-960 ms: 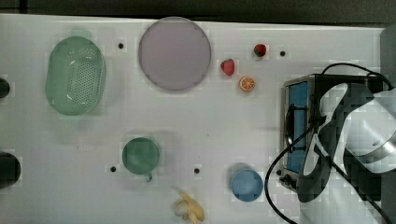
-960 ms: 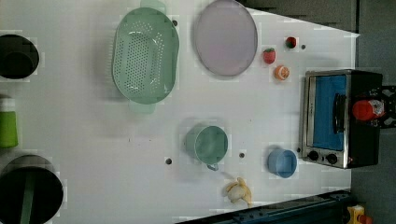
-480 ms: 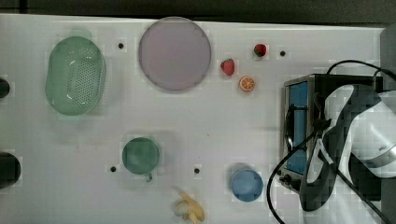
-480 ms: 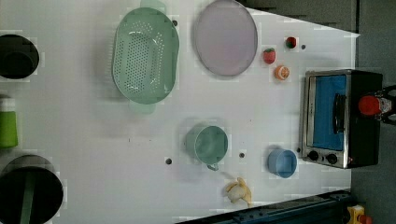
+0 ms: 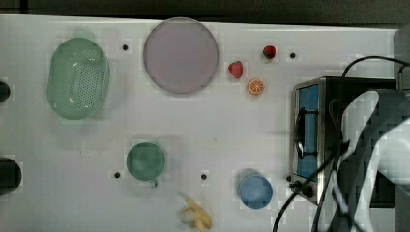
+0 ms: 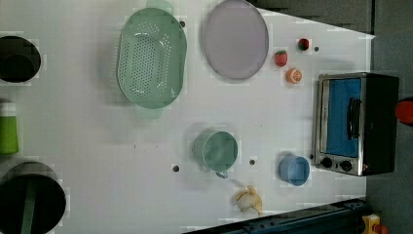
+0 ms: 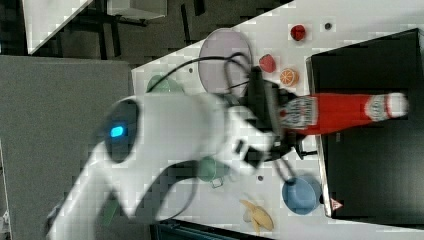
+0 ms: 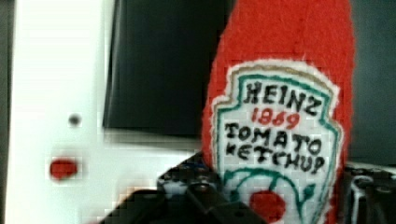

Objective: Pick Ketchup from oven and place it on table.

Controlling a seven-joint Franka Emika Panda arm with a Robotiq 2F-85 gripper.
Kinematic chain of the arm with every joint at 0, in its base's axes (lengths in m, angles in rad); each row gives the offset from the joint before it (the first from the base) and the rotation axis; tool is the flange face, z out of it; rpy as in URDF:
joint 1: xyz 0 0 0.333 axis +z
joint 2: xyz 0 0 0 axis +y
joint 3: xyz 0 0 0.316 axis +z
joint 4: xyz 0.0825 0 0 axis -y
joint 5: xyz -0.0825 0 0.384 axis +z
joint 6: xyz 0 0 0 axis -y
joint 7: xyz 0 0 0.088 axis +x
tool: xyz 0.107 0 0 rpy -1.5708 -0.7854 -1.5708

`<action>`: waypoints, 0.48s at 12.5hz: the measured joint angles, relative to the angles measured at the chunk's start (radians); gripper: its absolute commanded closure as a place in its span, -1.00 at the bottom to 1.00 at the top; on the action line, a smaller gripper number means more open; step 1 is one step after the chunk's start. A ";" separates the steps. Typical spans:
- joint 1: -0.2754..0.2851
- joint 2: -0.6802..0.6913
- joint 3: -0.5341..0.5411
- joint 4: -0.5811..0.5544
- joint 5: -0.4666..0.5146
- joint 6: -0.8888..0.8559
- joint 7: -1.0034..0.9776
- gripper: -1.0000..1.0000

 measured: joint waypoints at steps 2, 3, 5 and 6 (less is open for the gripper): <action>0.023 -0.100 0.057 0.016 -0.050 -0.081 -0.001 -0.26; 0.046 -0.135 0.080 0.045 -0.047 -0.140 -0.001 -0.26; 0.090 -0.188 0.156 0.080 -0.054 -0.187 -0.002 -0.26; 0.111 -0.212 0.208 0.082 -0.074 -0.193 -0.002 -0.26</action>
